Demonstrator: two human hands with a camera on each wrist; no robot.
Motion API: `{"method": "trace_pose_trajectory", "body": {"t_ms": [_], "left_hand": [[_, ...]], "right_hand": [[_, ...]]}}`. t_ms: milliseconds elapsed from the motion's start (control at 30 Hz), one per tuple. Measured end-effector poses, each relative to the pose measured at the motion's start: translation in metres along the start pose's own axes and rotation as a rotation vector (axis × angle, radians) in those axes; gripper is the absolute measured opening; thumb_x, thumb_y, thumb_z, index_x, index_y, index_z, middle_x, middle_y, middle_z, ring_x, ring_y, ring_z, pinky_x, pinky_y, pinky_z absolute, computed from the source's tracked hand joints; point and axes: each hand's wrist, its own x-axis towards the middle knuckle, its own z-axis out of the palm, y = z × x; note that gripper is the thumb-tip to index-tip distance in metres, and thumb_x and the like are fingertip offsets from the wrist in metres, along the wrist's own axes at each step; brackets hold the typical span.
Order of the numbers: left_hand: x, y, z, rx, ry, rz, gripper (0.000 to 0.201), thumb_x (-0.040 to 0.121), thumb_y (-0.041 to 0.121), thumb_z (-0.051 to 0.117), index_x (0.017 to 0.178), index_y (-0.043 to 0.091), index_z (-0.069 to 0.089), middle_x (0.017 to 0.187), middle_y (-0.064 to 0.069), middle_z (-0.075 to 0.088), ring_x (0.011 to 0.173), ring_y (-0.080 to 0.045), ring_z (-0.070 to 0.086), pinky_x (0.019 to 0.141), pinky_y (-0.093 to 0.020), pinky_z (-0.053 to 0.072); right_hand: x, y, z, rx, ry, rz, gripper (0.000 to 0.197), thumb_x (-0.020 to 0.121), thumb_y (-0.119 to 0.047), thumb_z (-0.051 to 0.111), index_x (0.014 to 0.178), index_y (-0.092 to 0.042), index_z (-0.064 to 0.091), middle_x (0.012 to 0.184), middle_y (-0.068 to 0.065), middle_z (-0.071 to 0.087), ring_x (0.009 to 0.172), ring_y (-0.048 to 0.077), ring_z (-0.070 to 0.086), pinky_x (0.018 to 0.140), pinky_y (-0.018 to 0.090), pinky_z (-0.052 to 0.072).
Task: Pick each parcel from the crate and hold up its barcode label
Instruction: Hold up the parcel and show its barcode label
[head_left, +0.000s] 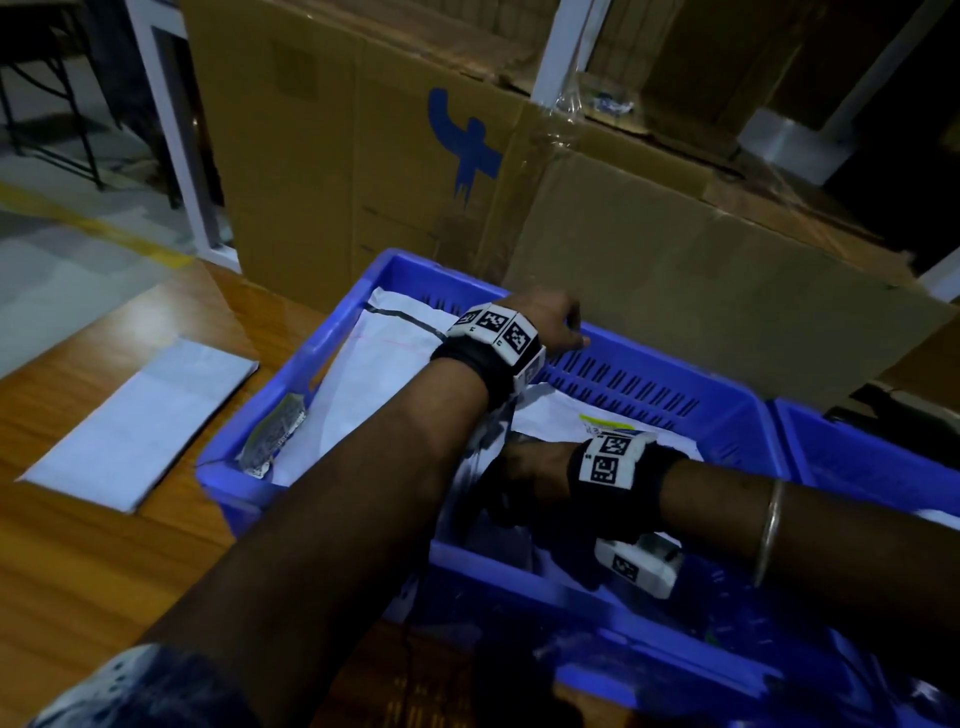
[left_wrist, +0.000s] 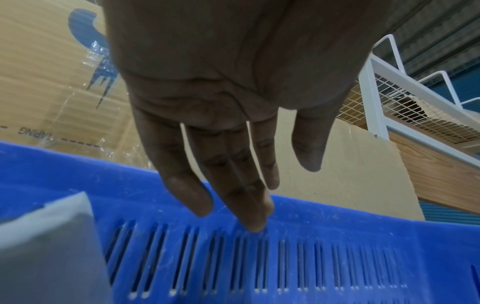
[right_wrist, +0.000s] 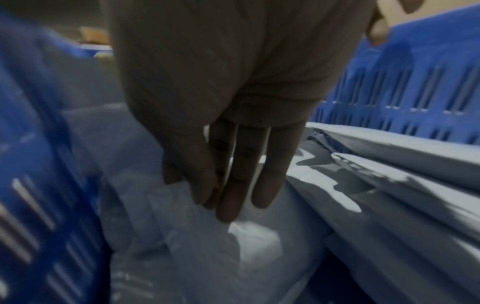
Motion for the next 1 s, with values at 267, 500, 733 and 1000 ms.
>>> {"method": "trace_pose_trajectory", "body": {"t_ms": [267,500,733,1000], "left_hand": [[-0.003,0.001,-0.001,-0.001,0.044,0.006,0.034,0.091,0.044,0.061,0.115,0.020,0.065,0.120,-0.008,0.063,0.110,-0.024,0.058,0.077,-0.024,0.040],[-0.004,0.003,-0.002,0.022,0.016,-0.006,0.034,0.091,0.046,0.059,0.115,0.022,0.064,0.118,-0.006,0.064,0.108,-0.023,0.059,0.079,-0.027,0.044],[-0.003,0.004,-0.002,0.024,-0.025,0.006,0.035,0.092,0.043,0.060,0.117,0.018,0.064,0.117,-0.009,0.065,0.109,-0.024,0.059,0.085,-0.027,0.044],[-0.003,0.005,0.002,0.042,-0.032,0.026,0.033,0.090,0.043,0.062,0.112,0.018,0.066,0.116,-0.009,0.066,0.111,-0.024,0.059,0.089,-0.029,0.046]], "right_hand": [[-0.017,-0.019,-0.006,0.388,0.133,0.082,0.025,0.086,-0.027,0.071,0.108,-0.017,0.073,0.102,0.003,0.074,0.092,0.021,0.066,0.076,0.023,0.044],[-0.062,-0.017,-0.031,0.368,0.245,0.204,0.028,0.080,-0.053,0.071,0.091,-0.027,0.071,0.081,-0.010,0.071,0.067,0.000,0.054,0.059,0.014,0.037],[-0.099,-0.013,-0.044,0.452,0.352,0.322,0.020,0.074,-0.037,0.081,0.081,-0.022,0.069,0.070,-0.009,0.068,0.066,0.005,0.062,0.065,0.020,0.048],[-0.143,0.004,-0.054,0.545,0.556,0.497,0.013,0.073,-0.016,0.072,0.077,-0.026,0.065,0.074,-0.010,0.068,0.067,0.004,0.063,0.067,0.019,0.050]]}}
